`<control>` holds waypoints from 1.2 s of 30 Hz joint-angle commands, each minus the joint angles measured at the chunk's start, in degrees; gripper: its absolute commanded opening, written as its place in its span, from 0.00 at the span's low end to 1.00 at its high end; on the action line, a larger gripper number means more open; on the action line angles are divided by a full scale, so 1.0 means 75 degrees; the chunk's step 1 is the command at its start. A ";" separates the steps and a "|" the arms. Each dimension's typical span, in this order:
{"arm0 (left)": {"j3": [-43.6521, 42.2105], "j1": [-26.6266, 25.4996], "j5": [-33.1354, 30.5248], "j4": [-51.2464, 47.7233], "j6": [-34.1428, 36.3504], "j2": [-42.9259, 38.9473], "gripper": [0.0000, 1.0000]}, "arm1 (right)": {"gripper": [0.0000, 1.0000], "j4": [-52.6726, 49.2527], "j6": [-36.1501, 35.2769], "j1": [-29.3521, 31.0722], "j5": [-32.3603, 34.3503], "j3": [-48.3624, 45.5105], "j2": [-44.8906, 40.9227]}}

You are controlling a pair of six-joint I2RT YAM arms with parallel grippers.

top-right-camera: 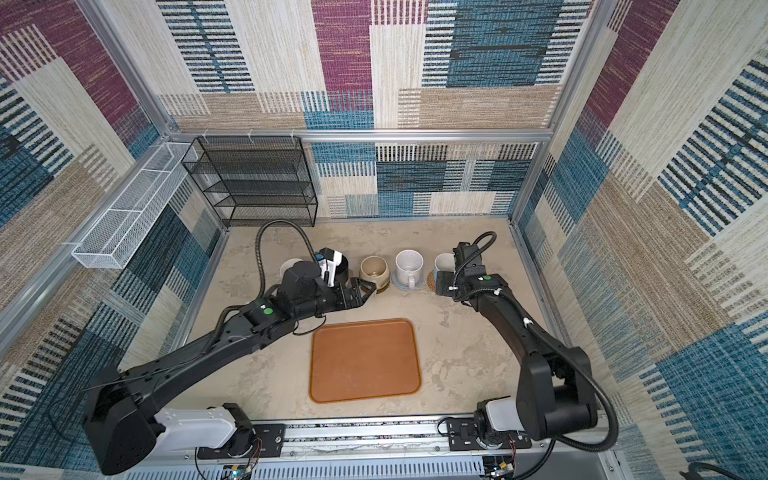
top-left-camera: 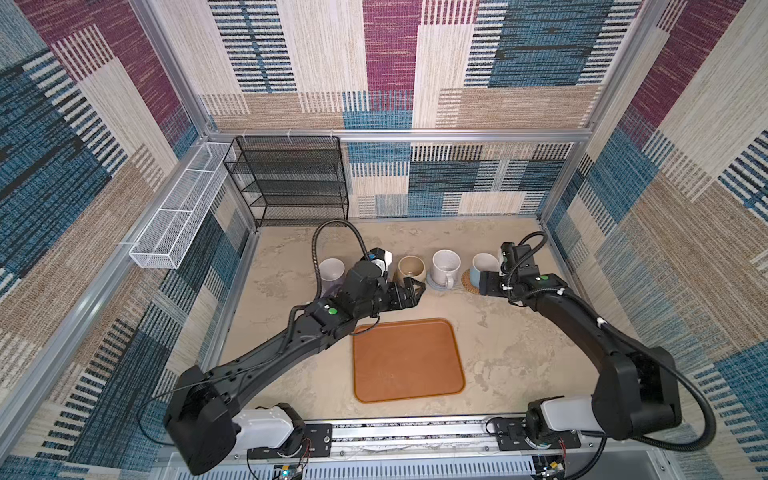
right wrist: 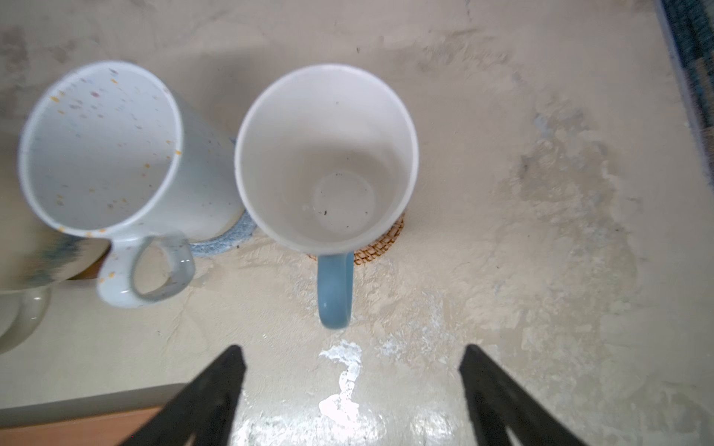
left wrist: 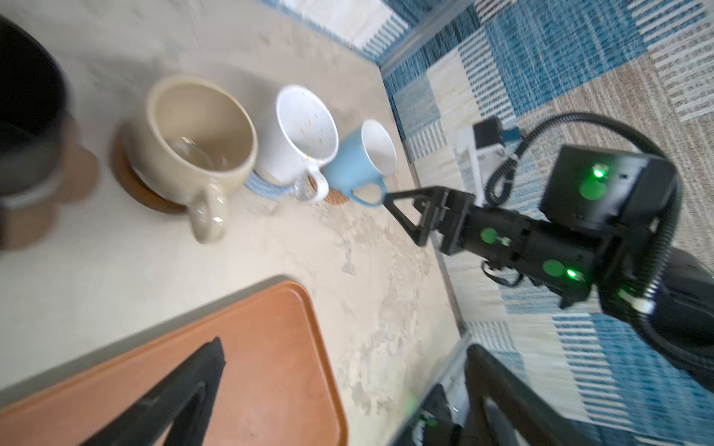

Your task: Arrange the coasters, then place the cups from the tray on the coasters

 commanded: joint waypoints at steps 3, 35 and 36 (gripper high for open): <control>-0.0626 0.0300 -0.3046 -0.1367 0.1833 -0.1482 1.00 | 1.00 0.2003 0.0107 -0.0012 0.0581 -0.0996 -0.1289; -0.4187 0.5482 -0.1754 0.6667 0.5822 0.1735 0.98 | 1.00 1.2844 -0.1391 -0.1577 -0.0745 -0.5409 0.1243; -0.4307 0.5491 -0.1716 0.7139 0.5797 0.1973 0.98 | 1.00 1.2889 -0.1406 -0.1574 -0.0756 -0.5404 0.1296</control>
